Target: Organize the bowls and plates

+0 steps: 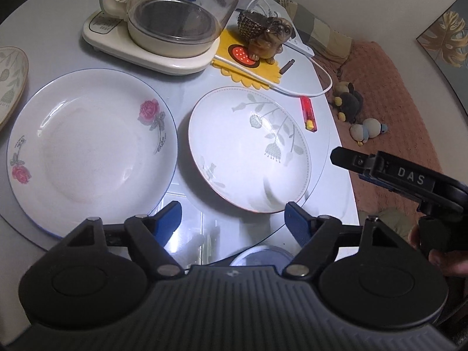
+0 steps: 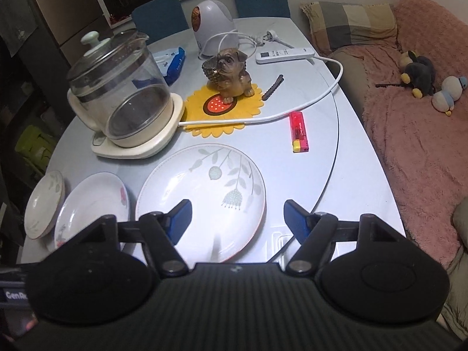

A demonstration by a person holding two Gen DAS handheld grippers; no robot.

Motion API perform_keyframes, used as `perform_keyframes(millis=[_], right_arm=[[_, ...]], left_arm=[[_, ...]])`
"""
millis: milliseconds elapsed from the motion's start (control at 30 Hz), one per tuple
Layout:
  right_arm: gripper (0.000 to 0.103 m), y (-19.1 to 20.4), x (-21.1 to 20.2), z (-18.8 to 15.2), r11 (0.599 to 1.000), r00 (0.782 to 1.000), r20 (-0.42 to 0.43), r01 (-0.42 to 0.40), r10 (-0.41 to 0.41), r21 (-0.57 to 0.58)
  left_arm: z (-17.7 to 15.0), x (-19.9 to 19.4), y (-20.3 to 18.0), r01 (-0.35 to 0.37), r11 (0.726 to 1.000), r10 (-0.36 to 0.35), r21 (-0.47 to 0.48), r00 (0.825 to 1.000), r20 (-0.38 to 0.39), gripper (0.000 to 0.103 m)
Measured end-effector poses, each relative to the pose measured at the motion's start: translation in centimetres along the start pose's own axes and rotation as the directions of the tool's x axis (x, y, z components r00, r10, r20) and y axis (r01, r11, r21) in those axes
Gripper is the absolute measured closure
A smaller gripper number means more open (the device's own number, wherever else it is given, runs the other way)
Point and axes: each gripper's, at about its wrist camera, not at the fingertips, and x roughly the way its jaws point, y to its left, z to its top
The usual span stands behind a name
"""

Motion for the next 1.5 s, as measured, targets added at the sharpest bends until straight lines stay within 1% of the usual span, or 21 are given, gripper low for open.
perform_keyframes(millis=[67,133,167,300,367,433,533,600,633,700,733,767,800,900,1000,1100,1167,1333,1500], right_arm=[[0.034,-0.3,1.5,0.4,1.000,1.000,-0.009,0.012,-0.012,-0.019],[0.038,-0.6,3.1,0.8,0.999,1.000,-0.025,0.003,-0.004,-0.035],[0.043,-0.8,3.9,1.0,0.999,0.999,-0.037,-0.013,0.012,-0.034],[0.051,-1.1,7.4,1.5,0.999,0.998,-0.070,-0.006,0.003,-0.034],[0.051,-1.2,8.4,1.7,1.000,0.998,-0.068,-0.007,0.005,-0.030],[0.052,-1.4,9.2,1.9,1.000,0.998,-0.064,0.000,-0.002,-0.027],[0.052,-1.7,9.9,2.3,1.000,0.998,-0.058,0.007,-0.008,-0.010],[0.052,-1.8,10.5,2.5,1.000,0.998,-0.069,0.000,-0.001,-0.012],[0.053,-1.8,10.7,2.6,1.000,0.997,-0.071,-0.008,0.007,-0.015],[0.064,-1.9,11.1,2.7,0.999,0.997,-0.078,-0.027,0.026,-0.019],[0.067,-2.0,11.3,2.7,0.999,0.996,-0.082,-0.035,0.034,-0.017],[0.074,-2.0,11.5,2.7,0.999,0.996,-0.085,-0.043,0.042,-0.016],[0.078,-2.0,11.7,2.7,0.999,0.995,-0.087,-0.047,0.046,-0.020],[0.079,-2.0,11.9,2.7,0.998,0.995,-0.088,-0.050,0.047,-0.032],[0.080,-2.4,12.1,2.8,0.996,0.992,-0.095,-0.083,0.080,-0.026],[0.082,-2.8,12.1,2.8,0.993,0.990,-0.095,-0.108,0.105,-0.036],[0.083,-2.9,11.9,2.9,0.993,0.989,-0.093,-0.115,0.111,-0.038],[0.085,-2.6,10.7,3.3,0.991,0.991,-0.068,-0.118,0.113,-0.067],[0.089,-3.4,10.0,3.3,0.989,0.986,-0.084,-0.147,0.145,-0.021]], left_arm=[[0.2,1.1,-0.1,0.003,1.000,-0.003,0.001,1.000,-0.010,0.028],[0.3,2.2,-0.1,-0.006,1.000,0.006,-0.007,1.000,-0.017,0.031],[0.3,2.7,-0.1,-0.013,1.000,0.013,-0.016,1.000,-0.017,0.035],[0.6,4.1,0.4,-0.024,0.998,0.022,-0.063,0.999,-0.022,0.041],[0.7,4.6,0.7,-0.028,0.997,0.026,-0.078,0.999,-0.020,0.043],[0.7,5.1,0.7,-0.045,0.997,0.043,-0.061,0.999,-0.024,0.043],[0.7,5.7,1.0,-0.035,0.997,0.033,-0.072,0.999,-0.029,0.046],[0.7,6.0,1.0,-0.045,0.996,0.043,-0.072,0.999,-0.025,0.047],[0.8,6.2,1.1,-0.044,0.996,0.042,-0.077,0.999,-0.023,0.048],[0.9,6.5,1.1,-0.043,0.995,0.041,-0.085,0.999,-0.019,0.050],[0.9,6.7,1.0,-0.046,0.996,0.045,-0.082,0.999,-0.015,0.050],[1.0,6.8,1.0,-0.048,0.996,0.047,-0.073,0.999,-0.014,0.052],[0.9,7.0,0.9,-0.050,0.997,0.049,-0.066,0.999,-0.014,0.054],[1.0,7.2,0.7,-0.052,0.997,0.052,-0.060,0.999,-0.007,0.058],[1.0,7.5,0.4,-0.067,0.997,0.067,-0.044,0.998,0.003,0.060],[1.3,7.0,0.5,-0.063,0.997,0.064,-0.052,0.998,0.010,0.064],[1.5,6.3,0.3,-0.059,0.998,0.060,-0.037,0.998,0.027,0.065],[1.9,4.8,0.0,-0.039,0.998,0.041,-0.047,0.998,0.047,0.065],[1.8,3.9,0.5,-0.021,0.996,0.026,-0.083,0.998,0.059,0.065]])
